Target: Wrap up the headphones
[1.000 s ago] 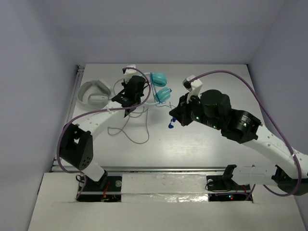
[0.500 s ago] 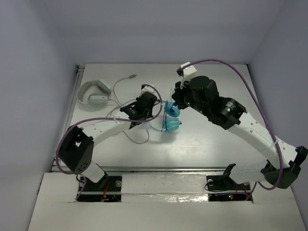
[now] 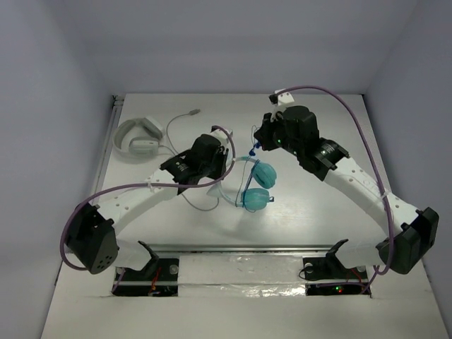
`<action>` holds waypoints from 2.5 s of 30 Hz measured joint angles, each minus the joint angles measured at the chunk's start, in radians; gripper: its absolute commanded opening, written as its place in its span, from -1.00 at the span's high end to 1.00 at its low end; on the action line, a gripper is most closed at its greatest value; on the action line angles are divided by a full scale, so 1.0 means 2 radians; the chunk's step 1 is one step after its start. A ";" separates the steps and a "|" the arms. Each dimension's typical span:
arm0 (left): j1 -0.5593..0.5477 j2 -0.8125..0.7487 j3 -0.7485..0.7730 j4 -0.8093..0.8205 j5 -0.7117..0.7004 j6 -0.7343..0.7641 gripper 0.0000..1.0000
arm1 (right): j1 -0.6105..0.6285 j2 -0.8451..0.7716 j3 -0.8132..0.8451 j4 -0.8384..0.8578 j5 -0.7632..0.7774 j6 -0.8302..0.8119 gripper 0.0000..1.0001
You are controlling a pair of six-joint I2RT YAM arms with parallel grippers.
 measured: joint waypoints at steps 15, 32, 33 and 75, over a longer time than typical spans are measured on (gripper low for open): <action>0.030 -0.044 -0.024 0.007 0.118 0.027 1.00 | -0.006 -0.050 -0.092 0.043 0.135 0.012 1.00; 0.112 -0.081 -0.057 0.047 0.329 0.033 1.00 | -0.005 -0.055 -0.188 0.095 0.093 0.056 1.00; 0.113 -0.083 -0.057 0.049 0.333 0.029 1.00 | -0.005 -0.055 -0.189 0.100 0.089 0.059 1.00; 0.114 -0.147 -0.093 0.327 0.267 -0.192 1.00 | -0.009 -0.190 -0.352 0.322 -0.113 0.163 0.06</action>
